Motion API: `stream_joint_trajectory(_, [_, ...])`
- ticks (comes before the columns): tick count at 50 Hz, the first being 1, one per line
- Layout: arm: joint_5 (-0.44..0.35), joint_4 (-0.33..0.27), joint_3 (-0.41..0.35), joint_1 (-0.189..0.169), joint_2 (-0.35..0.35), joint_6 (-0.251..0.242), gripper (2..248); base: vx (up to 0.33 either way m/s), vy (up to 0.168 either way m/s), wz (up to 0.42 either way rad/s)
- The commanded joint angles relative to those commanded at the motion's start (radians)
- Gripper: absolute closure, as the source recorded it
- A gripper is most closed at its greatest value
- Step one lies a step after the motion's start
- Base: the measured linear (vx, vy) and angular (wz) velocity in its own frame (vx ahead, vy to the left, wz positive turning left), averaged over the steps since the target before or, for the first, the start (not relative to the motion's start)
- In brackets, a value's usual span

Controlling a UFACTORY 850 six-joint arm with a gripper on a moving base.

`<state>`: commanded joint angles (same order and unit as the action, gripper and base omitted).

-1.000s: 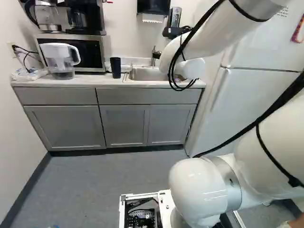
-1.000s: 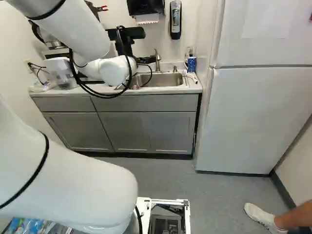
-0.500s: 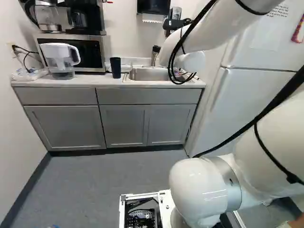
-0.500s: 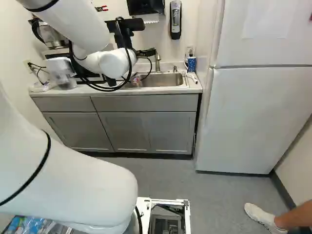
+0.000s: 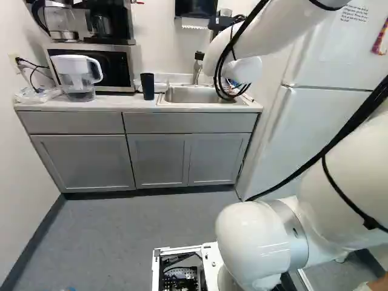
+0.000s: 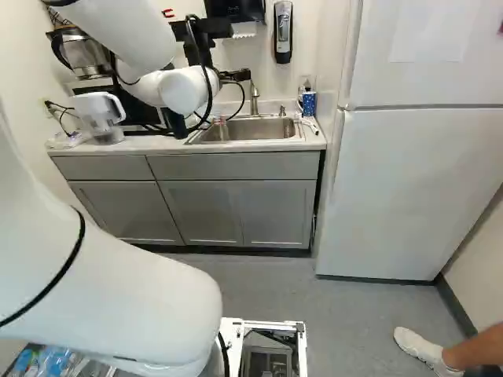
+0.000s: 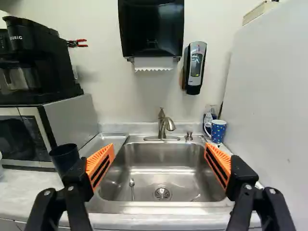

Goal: Rinse the cup and place it in the tray

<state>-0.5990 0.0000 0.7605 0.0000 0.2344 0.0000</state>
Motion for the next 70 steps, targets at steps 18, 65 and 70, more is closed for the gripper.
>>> stream_joint_trajectory(18, [0.052,0.0,0.049,0.0,-0.013,0.0,3,0.0,0.0,0.0])
stream_joint_trajectory(65, [0.196,0.0,0.146,0.0,-0.041,0.0,3,0.0,0.0,0.0])
stream_joint_trajectory(70, [0.196,0.0,0.146,0.0,-0.041,0.0,3,0.0,0.0,0.0])
